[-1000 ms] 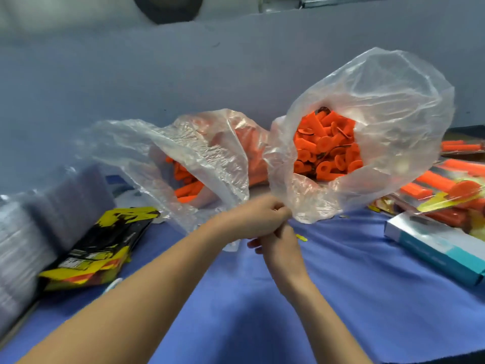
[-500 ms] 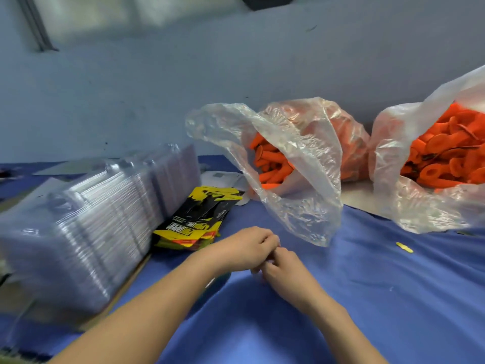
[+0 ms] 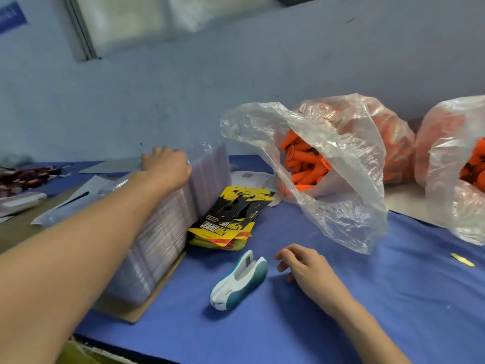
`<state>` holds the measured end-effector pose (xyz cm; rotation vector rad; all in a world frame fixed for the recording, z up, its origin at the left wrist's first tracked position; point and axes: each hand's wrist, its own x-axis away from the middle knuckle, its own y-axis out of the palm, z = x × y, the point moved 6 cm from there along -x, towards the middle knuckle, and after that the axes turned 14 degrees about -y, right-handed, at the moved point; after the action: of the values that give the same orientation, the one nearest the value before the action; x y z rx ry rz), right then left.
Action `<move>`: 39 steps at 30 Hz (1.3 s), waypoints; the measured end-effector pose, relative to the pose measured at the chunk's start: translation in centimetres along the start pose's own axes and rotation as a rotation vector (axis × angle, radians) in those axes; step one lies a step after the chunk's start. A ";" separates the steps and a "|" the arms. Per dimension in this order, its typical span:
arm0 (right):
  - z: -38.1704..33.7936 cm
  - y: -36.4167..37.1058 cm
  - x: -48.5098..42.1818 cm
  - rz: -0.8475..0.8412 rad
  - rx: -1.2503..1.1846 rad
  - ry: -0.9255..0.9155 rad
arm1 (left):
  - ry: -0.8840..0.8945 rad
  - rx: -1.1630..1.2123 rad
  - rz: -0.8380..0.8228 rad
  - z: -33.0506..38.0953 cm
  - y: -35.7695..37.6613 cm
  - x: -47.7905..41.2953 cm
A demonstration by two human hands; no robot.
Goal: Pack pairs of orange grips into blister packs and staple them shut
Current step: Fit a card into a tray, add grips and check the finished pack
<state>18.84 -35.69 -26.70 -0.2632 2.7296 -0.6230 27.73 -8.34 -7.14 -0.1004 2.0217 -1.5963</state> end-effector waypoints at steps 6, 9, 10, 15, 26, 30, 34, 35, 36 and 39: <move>-5.2 1.0 -0.1 0.064 -0.177 -0.137 | 0.020 0.045 -0.144 -2.7 0.7 -0.4; -9.2 3.1 -1.5 0.067 -0.234 -0.215 | 0.057 0.098 -0.175 -3.9 0.5 -0.1; -10.6 4.0 -2.2 0.065 -0.220 -0.242 | 0.073 0.099 -0.210 -4.1 0.7 0.2; -16.4 9.5 -5.2 -0.024 0.022 -0.394 | 0.113 0.096 -0.265 -5.4 1.2 1.2; -20.2 16.1 -7.1 -0.122 0.386 -0.616 | 0.166 0.146 -0.201 -6.8 -0.7 1.8; -20.2 16.2 -7.4 -0.095 0.418 -0.646 | 0.170 0.128 -0.128 -6.8 -1.4 1.7; -19.8 16.2 -7.4 -0.125 0.459 -0.647 | 0.176 0.078 -0.059 -6.7 -1.7 2.0; -19.8 16.2 -7.4 -0.131 0.466 -0.645 | 0.177 0.061 -0.037 -6.6 -1.7 2.2; -19.7 16.1 -7.4 -0.135 0.472 -0.643 | 0.178 0.047 -0.019 -6.4 -1.7 2.3; -19.7 16.0 -7.4 -0.137 0.508 -0.653 | 0.177 0.014 0.021 -6.1 -1.7 2.5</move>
<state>17.06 -12.01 -15.14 -0.4346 1.8763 -1.0263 22.39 -4.45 -5.70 0.0700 2.1362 -1.6570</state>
